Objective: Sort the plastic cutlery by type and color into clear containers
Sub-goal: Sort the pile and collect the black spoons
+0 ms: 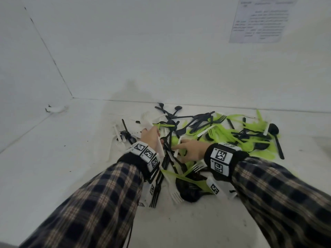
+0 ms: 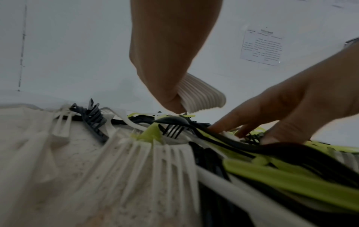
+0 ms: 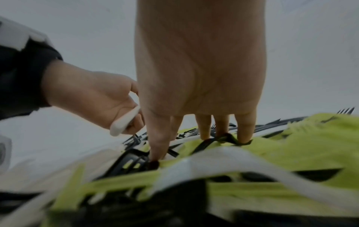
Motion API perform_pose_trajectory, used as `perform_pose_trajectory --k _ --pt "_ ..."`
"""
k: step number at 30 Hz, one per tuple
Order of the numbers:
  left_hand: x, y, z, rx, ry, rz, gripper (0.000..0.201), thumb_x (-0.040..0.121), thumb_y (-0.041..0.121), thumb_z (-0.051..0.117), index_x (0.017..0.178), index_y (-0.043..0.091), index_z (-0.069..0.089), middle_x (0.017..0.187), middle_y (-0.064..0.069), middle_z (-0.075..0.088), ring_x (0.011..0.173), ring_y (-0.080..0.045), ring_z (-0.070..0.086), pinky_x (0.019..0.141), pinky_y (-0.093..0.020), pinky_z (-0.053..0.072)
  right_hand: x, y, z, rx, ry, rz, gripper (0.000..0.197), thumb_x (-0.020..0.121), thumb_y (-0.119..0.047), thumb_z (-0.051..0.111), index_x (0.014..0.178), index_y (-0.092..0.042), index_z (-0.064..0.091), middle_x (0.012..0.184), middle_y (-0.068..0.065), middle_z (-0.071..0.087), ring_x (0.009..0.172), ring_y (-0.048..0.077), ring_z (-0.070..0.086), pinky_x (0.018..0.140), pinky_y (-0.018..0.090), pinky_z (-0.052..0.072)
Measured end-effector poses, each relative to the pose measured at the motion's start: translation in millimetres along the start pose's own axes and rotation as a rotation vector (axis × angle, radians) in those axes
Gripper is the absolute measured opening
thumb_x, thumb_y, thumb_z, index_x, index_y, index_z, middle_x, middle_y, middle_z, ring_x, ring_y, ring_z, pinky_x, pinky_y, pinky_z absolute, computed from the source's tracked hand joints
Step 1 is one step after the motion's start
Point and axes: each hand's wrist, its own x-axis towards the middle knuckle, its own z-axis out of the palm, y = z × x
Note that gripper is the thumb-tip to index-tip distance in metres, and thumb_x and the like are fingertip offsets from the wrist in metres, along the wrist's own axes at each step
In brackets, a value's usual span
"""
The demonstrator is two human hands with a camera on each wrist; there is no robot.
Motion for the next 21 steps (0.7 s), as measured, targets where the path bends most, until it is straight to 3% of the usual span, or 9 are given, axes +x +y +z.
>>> perform_pose_trajectory --k 4,7,9,12,15,18,21 --pt "-5 0 10 -0.008 0.007 -0.008 0.038 0.082 0.006 0.045 0.119 -0.002 0.046 0.083 -0.008 0.050 0.057 -0.019 0.053 0.051 -0.026 0.043 -16 15 1 -0.105 -0.005 -0.005 0.084 0.079 -0.015 0.071 0.148 -0.027 0.024 0.150 0.009 0.029 0.133 0.029 0.036 0.108 0.042 0.036" --pt "-12 2 18 -0.014 -0.006 -0.016 0.039 0.081 0.005 0.045 0.119 -0.002 0.045 0.080 -0.009 0.051 0.053 -0.019 0.052 0.049 -0.025 0.042 -28 29 2 -0.073 0.098 0.013 0.077 0.080 0.005 0.061 0.144 -0.026 0.032 0.144 0.008 0.035 0.132 0.028 0.038 0.105 0.039 0.040" --pt "-17 3 24 -0.012 -0.010 -0.012 0.029 0.082 0.005 0.045 0.111 0.002 0.045 0.074 -0.009 0.049 0.050 -0.018 0.049 0.046 -0.025 0.039 -38 43 0 -0.041 0.223 0.088 0.067 0.083 0.010 0.049 0.140 -0.023 0.039 0.144 0.005 0.036 0.133 0.026 0.037 0.104 0.038 0.040" --pt "-22 3 33 -0.048 -0.022 -0.021 0.016 0.081 0.003 0.045 0.097 0.004 0.042 0.067 -0.008 0.044 0.048 -0.020 0.044 0.047 -0.025 0.036 -53 65 -4 -0.081 0.327 0.250 0.051 0.087 0.000 0.045 0.132 -0.023 0.049 0.142 0.003 0.037 0.130 0.025 0.038 0.103 0.042 0.040" --pt "-28 0 43 -0.064 -0.012 -0.017 0.014 0.077 0.004 0.046 0.091 0.005 0.042 0.064 -0.009 0.045 0.045 -0.022 0.044 0.050 -0.027 0.039 -68 83 -4 -0.116 0.262 0.439 0.035 0.091 -0.015 0.047 0.125 -0.017 0.055 0.133 0.010 0.043 0.122 0.031 0.044 0.099 0.041 0.043" --pt "-34 -3 53 -0.076 -0.011 -0.018 0.009 0.077 0.003 0.045 0.086 0.005 0.043 0.064 -0.009 0.044 0.043 -0.020 0.043 0.044 -0.023 0.038 -76 94 2 -0.020 0.175 0.400 0.033 0.094 -0.021 0.045 0.124 -0.013 0.055 0.128 0.013 0.054 0.116 0.028 0.053 0.093 0.033 0.045" --pt "-40 -6 62 -0.055 -0.044 -0.015 0.018 0.078 0.004 0.045 0.096 0.004 0.046 0.071 -0.011 0.047 0.043 -0.019 0.044 0.036 -0.018 0.036 -81 96 5 0.091 0.128 0.254 0.039 0.095 -0.023 0.049 0.134 -0.019 0.048 0.135 0.010 0.050 0.120 0.026 0.051 0.099 0.033 0.042"
